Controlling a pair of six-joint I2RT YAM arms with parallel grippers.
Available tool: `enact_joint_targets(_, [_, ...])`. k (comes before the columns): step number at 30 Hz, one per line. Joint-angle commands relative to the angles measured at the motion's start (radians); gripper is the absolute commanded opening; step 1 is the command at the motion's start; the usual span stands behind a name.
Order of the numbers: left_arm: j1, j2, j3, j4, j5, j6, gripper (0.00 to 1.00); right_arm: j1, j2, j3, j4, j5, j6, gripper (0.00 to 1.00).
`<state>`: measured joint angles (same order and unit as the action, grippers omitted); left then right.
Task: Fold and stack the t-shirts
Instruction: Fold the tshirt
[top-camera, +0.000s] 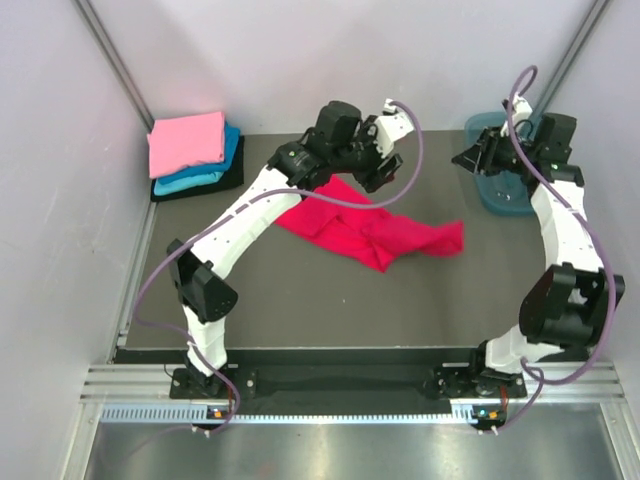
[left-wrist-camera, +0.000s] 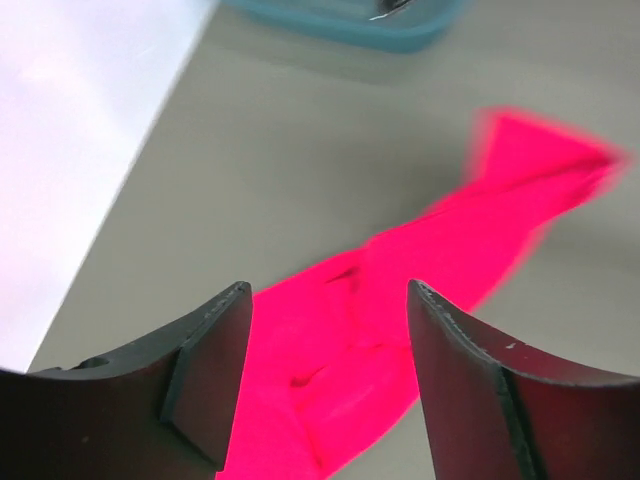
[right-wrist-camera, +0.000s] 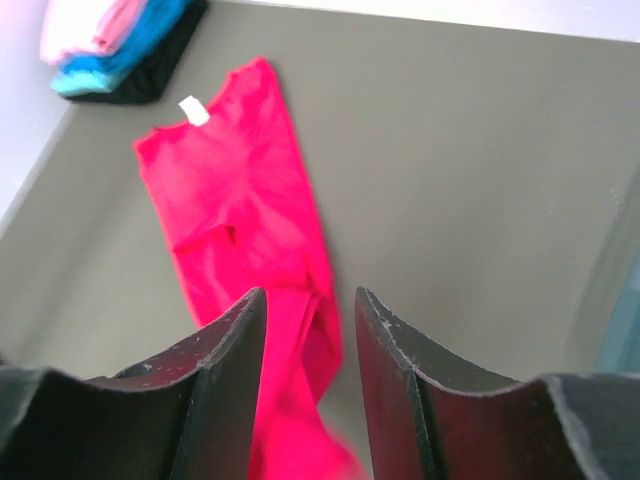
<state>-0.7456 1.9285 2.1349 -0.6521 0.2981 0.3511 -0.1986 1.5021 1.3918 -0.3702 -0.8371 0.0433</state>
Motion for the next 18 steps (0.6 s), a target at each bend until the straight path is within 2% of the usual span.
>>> enact_joint_targets(1, [0.046, -0.114, -0.099, 0.153, -0.201, -0.032, 0.69, 0.056, 0.056, 0.124, -0.025, 0.021, -0.133, 0.41])
enact_joint_targets(5, [0.216, -0.131, -0.242, 0.143, -0.209, -0.151, 0.68, 0.155, 0.122, 0.182, -0.096, 0.069, -0.275, 0.41])
enact_joint_targets(7, [0.282, -0.085, -0.234, 0.099, -0.212, -0.225, 0.67, 0.191, 0.168, 0.188, -0.087, 0.084, -0.267, 0.41])
enact_joint_targets(8, [0.351, -0.029, -0.215, 0.035, -0.199, -0.316, 0.65, 0.191, 0.182, 0.194, -0.082, 0.082, -0.243, 0.41])
enact_joint_targets(11, [0.455, -0.005, -0.256, 0.052, -0.159, -0.416, 0.64, 0.275, 0.227, 0.211, -0.082, 0.087, -0.255, 0.41])
enact_joint_targets(15, [0.505, 0.032, -0.285, 0.002, -0.192, -0.429, 0.65, 0.329, 0.341, 0.291, -0.124, 0.101, -0.301, 0.41])
enact_joint_targets(18, [0.567, 0.043, -0.347, 0.002, -0.169, -0.518, 0.65, 0.338, 0.43, 0.364, -0.105, 0.087, -0.26, 0.41])
